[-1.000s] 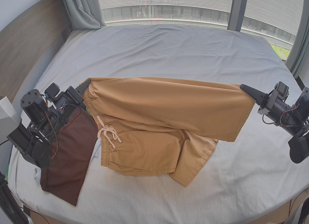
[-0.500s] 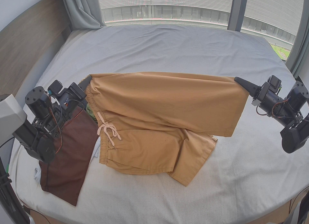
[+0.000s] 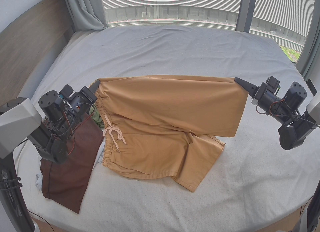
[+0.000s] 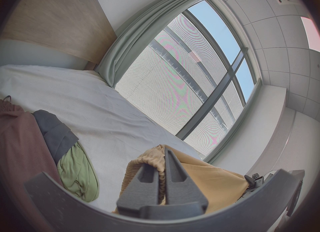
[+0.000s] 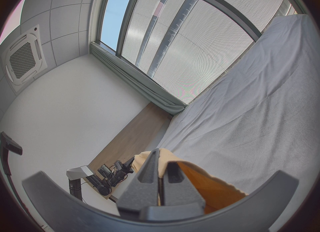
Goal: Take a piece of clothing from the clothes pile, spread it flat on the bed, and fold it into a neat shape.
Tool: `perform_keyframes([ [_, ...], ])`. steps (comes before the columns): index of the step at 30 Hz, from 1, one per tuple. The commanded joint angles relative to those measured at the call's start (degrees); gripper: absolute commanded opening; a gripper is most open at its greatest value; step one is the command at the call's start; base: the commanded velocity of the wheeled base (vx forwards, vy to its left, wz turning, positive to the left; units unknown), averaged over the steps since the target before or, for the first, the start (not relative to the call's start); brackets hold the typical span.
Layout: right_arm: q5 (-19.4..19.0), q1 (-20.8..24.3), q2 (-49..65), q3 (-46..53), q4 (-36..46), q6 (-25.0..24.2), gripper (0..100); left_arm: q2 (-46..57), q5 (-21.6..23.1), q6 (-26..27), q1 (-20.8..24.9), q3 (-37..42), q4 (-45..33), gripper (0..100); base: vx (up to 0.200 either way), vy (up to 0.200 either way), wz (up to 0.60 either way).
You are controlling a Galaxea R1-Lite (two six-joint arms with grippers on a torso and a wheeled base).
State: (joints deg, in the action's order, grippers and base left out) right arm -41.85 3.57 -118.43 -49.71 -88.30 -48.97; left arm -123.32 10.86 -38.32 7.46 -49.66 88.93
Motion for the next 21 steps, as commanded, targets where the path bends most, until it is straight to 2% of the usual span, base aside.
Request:
perform_keyframes([
  [1,-0.07,0.12,-3.74,-2.49,-0.03,-0.07,0,-3.77,-0.49,-0.09,0.19,-2.81,0.01,0,0.000,0.000,0.00],
  [13,0.98,-0.06,-10.94,-10.49,0.05,-0.07,0,-10.27,-1.28,-0.53,0.27,-10.63,0.01,0,0.000,0.000,0.00],
  [21,0.89,-0.06,-15.60,-16.38,0.05,-0.07,0,-14.40,-2.07,-4.05,0.19,-16.87,0.01,0,0.000,0.000,0.00],
])
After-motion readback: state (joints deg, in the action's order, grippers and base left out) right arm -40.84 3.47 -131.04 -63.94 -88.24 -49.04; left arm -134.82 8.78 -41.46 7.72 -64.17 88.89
